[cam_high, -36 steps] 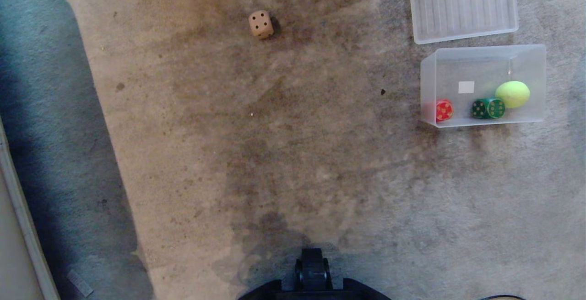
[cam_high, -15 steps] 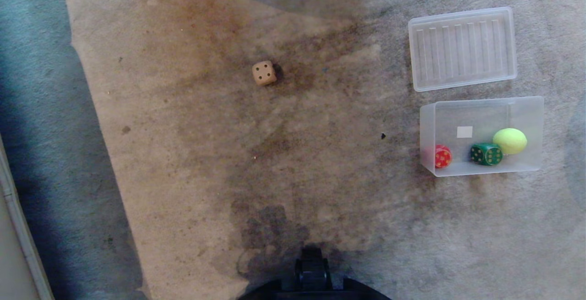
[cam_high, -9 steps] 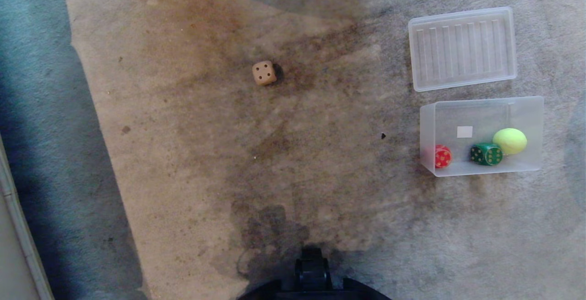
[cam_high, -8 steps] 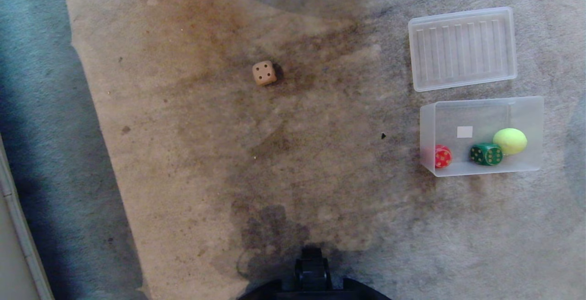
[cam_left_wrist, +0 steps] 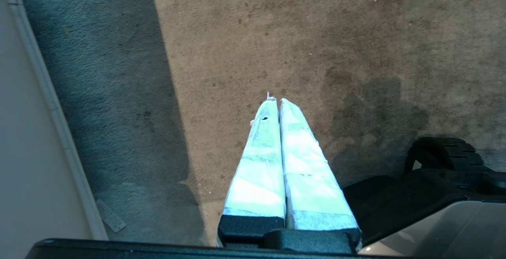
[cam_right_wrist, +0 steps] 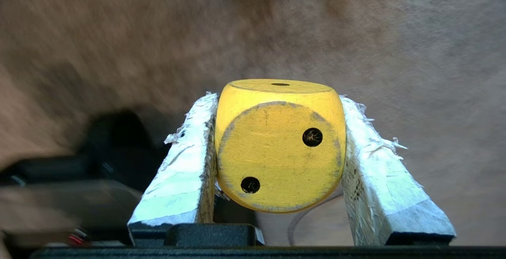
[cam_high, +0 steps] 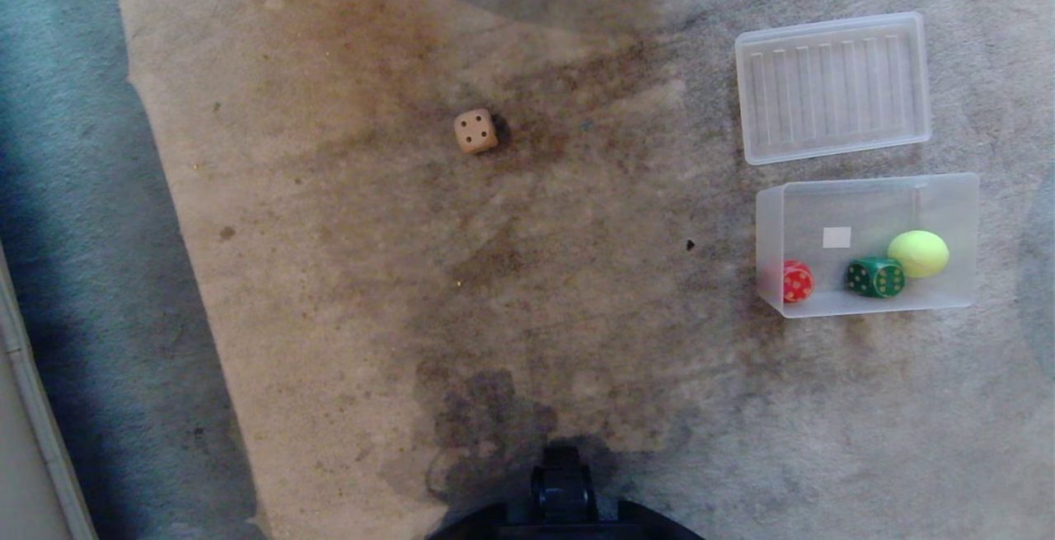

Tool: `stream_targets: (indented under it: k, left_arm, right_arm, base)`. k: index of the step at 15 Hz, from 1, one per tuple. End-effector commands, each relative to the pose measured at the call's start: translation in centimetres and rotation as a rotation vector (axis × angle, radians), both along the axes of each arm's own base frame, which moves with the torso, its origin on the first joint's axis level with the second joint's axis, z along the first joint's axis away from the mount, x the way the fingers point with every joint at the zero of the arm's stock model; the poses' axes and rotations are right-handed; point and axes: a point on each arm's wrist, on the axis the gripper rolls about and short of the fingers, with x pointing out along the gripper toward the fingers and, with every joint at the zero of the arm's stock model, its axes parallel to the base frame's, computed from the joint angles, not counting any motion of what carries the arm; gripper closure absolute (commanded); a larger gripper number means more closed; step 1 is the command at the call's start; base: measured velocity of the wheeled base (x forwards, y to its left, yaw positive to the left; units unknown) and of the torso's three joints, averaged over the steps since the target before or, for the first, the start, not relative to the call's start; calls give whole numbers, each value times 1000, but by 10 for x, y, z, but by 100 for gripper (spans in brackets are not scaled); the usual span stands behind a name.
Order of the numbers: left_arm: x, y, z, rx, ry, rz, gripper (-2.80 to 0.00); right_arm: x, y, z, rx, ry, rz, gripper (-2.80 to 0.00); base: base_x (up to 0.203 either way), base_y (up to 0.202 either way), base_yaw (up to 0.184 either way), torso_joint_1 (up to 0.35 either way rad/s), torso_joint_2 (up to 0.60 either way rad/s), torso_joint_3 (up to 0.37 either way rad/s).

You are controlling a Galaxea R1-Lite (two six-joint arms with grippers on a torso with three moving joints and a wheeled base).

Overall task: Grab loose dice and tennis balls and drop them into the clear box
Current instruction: Put the toys in the box

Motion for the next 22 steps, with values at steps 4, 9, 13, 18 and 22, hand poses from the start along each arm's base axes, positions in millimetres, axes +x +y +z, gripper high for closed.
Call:
stream_targets:
  k: [4,9,13,18,22]
  left_arm:
    - [0,0,0,-1,-1,0,0]
    - [0,0,0,-1,-1,0,0]
    - [0,0,0,-1,-1,0,0]
    - [0,0,0,-1,-1,0,0]
    - [0,0,0,-1,-1,0,0]
  right_arm:
    - [80,0,29,43,147,-45,0]
    - [210,-9,11,42,215,-166,0]
    - [283,-32,20,56,50,-255,0]
    - [322,-43,8,61,-1,-265,0]
    - [334,-44,10,74,-66,-232,-280]
  base:
    - [0,0,0,0,0,0]
    - [0,0,0,0,0,0]
    - [0,0,0,0,0,0]
    - [0,0,0,0,0,0]
    - [0,0,0,0,0,0]
